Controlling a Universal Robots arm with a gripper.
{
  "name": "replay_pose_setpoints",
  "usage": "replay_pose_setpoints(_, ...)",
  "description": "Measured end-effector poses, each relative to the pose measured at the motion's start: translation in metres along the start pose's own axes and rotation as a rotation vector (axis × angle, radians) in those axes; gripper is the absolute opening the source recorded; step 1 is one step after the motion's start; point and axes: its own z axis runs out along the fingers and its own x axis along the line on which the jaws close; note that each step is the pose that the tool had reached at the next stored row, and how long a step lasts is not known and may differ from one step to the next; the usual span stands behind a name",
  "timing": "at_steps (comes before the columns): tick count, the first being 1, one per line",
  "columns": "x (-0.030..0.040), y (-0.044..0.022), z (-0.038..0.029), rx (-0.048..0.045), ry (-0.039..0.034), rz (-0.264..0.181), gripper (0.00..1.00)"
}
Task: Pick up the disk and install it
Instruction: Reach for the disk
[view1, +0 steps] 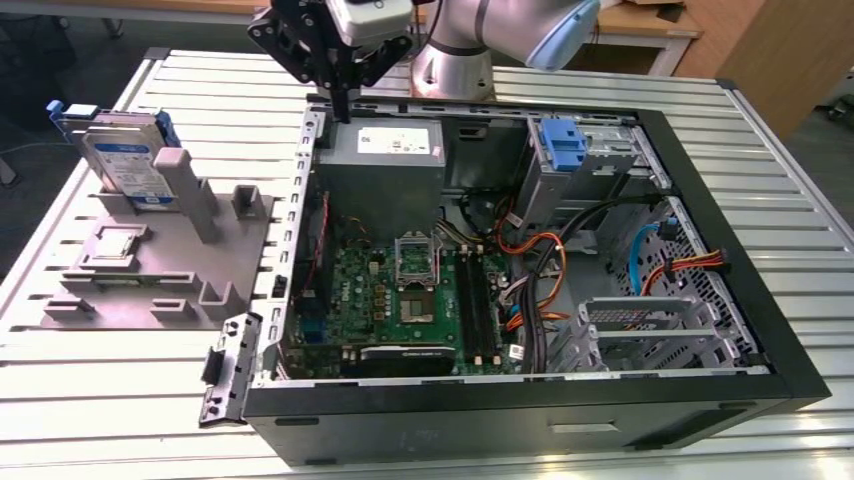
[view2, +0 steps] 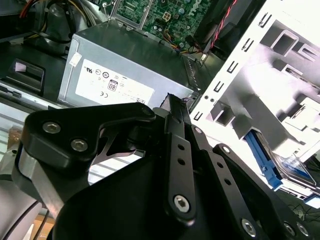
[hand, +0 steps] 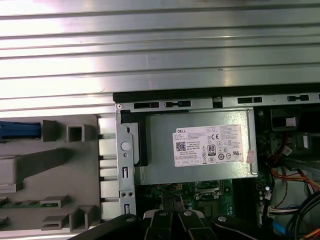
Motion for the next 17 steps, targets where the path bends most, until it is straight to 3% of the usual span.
replay_pose_setpoints(2, 0.003, -0.0002, 0.0003, 0.0, 0.0, 0.0, 0.1)
replay_pose_setpoints(17, 0.0064, -0.0005, 0.0005, 0.0001, 0.0, 0.0, 0.1)
